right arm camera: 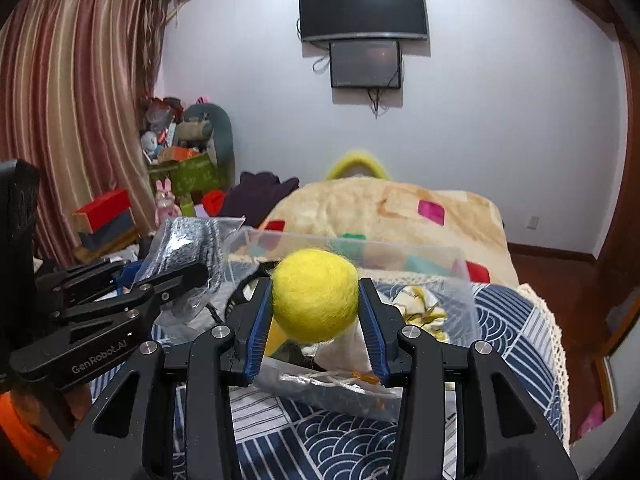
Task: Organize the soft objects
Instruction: 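Place the glove in the box with the left gripper while the right drops the ball in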
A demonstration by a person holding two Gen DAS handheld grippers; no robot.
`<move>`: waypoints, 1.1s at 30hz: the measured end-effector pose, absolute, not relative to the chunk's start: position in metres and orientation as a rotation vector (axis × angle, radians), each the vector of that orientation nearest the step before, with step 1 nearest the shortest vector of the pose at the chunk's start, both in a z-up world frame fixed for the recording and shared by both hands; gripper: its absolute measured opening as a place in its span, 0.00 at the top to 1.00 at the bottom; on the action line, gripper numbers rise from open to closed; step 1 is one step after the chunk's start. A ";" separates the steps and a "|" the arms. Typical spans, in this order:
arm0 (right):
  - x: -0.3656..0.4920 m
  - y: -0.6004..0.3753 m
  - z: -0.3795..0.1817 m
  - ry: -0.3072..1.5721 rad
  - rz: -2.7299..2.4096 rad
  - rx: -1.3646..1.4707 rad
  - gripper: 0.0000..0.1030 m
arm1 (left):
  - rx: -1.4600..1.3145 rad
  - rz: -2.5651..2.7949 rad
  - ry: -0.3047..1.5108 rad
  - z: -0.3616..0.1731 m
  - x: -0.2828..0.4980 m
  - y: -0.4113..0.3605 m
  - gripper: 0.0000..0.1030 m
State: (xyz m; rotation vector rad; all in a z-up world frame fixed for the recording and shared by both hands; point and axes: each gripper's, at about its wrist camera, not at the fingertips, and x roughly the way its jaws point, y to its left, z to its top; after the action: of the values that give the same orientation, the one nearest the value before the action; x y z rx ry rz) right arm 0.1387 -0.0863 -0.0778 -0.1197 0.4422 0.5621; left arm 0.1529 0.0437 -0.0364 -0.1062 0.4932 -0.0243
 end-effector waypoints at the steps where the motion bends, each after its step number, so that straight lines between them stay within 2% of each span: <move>1: 0.142 -0.084 -0.081 0.456 0.563 -0.121 0.62 | -0.108 -0.025 0.504 -0.039 0.156 0.044 0.71; 14: 0.152 -0.074 -0.102 0.531 0.567 -0.153 0.61 | -0.114 -0.024 0.592 -0.058 0.172 0.044 0.68; 17: 0.152 -0.071 -0.103 0.541 0.568 -0.175 0.60 | -0.121 -0.028 0.600 -0.057 0.168 0.044 0.63; 21: 0.147 -0.071 -0.100 0.530 0.562 -0.199 0.57 | -0.130 -0.035 0.589 -0.052 0.159 0.044 0.51; 23: 0.143 -0.074 -0.097 0.524 0.565 -0.193 0.54 | -0.128 -0.037 0.572 -0.046 0.151 0.044 0.51; 33: 0.118 -0.108 -0.068 0.449 0.559 -0.122 0.54 | -0.129 -0.048 0.472 -0.013 0.108 0.039 0.47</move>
State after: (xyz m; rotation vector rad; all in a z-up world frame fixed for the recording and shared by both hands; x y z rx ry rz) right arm 0.1178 -0.1079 -0.0681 -0.1224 0.4492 0.5589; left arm 0.1084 0.0393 -0.0130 -0.1287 0.4721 -0.0484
